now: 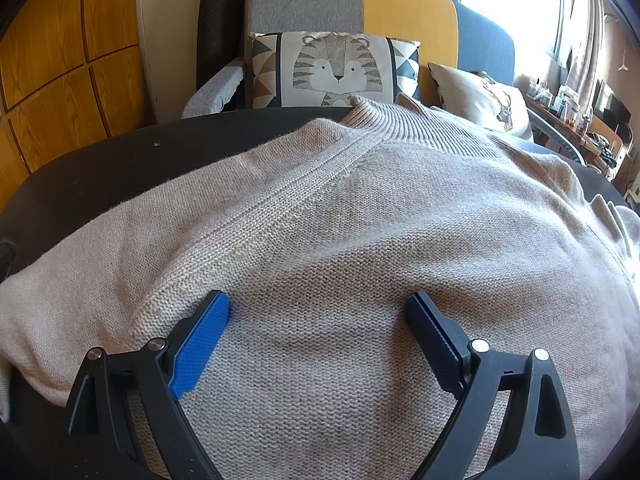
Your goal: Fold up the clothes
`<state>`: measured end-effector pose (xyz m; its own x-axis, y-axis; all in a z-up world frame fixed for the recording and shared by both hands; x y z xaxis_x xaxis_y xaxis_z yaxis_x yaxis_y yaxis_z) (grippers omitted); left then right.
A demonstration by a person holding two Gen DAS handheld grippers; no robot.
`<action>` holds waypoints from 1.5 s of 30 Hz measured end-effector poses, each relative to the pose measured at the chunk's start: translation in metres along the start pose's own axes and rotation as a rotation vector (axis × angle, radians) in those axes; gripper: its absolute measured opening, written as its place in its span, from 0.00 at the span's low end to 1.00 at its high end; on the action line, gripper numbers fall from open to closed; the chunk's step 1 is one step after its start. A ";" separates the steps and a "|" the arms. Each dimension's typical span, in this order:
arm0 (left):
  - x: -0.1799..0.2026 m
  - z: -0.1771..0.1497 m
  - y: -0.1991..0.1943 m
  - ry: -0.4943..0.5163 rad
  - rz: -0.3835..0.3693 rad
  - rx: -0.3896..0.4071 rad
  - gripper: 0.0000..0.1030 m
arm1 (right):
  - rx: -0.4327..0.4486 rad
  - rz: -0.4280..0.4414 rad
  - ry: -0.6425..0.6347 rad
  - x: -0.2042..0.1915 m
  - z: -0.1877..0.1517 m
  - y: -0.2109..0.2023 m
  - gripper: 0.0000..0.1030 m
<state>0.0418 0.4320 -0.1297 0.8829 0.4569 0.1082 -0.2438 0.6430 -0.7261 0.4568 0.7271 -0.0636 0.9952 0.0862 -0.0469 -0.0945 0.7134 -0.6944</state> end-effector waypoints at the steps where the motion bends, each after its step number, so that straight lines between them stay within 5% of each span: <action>1: 0.000 0.000 0.000 0.000 0.000 0.000 0.90 | 0.003 0.053 -0.070 -0.024 -0.006 -0.003 0.55; 3: 0.000 0.000 0.000 0.000 -0.001 0.000 0.90 | 0.006 0.171 -0.241 -0.083 -0.025 -0.012 0.55; 9: -0.001 0.000 0.000 -0.002 -0.006 0.002 0.90 | 0.030 0.328 -0.630 -0.187 -0.108 -0.061 0.55; 13: -0.003 0.000 0.000 -0.004 -0.010 0.003 0.90 | -0.023 0.262 -0.763 -0.200 -0.149 -0.053 0.56; 22: -0.004 -0.006 -0.015 0.002 -0.015 -0.029 0.90 | -0.024 0.246 -0.736 -0.189 -0.141 -0.046 0.70; 26: -0.039 -0.021 -0.050 -0.148 -0.085 0.028 0.90 | -0.040 0.256 -0.720 -0.188 -0.138 -0.040 0.72; 34: -0.181 -0.065 -0.116 -0.513 0.127 0.152 0.90 | -0.054 0.251 -0.722 -0.186 -0.137 -0.033 0.77; 38: -0.235 -0.091 -0.140 -0.636 0.237 0.143 0.90 | -0.087 0.189 -0.657 -0.191 -0.129 -0.044 0.75; 41: -0.257 -0.110 -0.152 -0.706 0.275 0.138 0.90 | -0.062 0.373 -0.481 -0.200 -0.131 -0.071 0.75; 45: -0.274 -0.128 -0.158 -0.780 0.309 0.115 0.90 | -0.055 0.353 -0.550 -0.222 -0.159 -0.069 0.74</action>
<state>-0.1104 0.1268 -0.1318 0.2502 0.8884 0.3849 -0.5052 0.4589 -0.7309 0.2470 0.5479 -0.1193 0.7445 0.6622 0.0852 -0.3972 0.5419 -0.7407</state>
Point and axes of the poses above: each gripper's, at about its wrist camera, not at the fingertips, and y roughly the way its jaws point, x to its right, z to its top, the point moved 4 cm from there along y, roughly the way its jaws point, and after that the axes turned 5 degrees about -z, right-handed, at the moved point
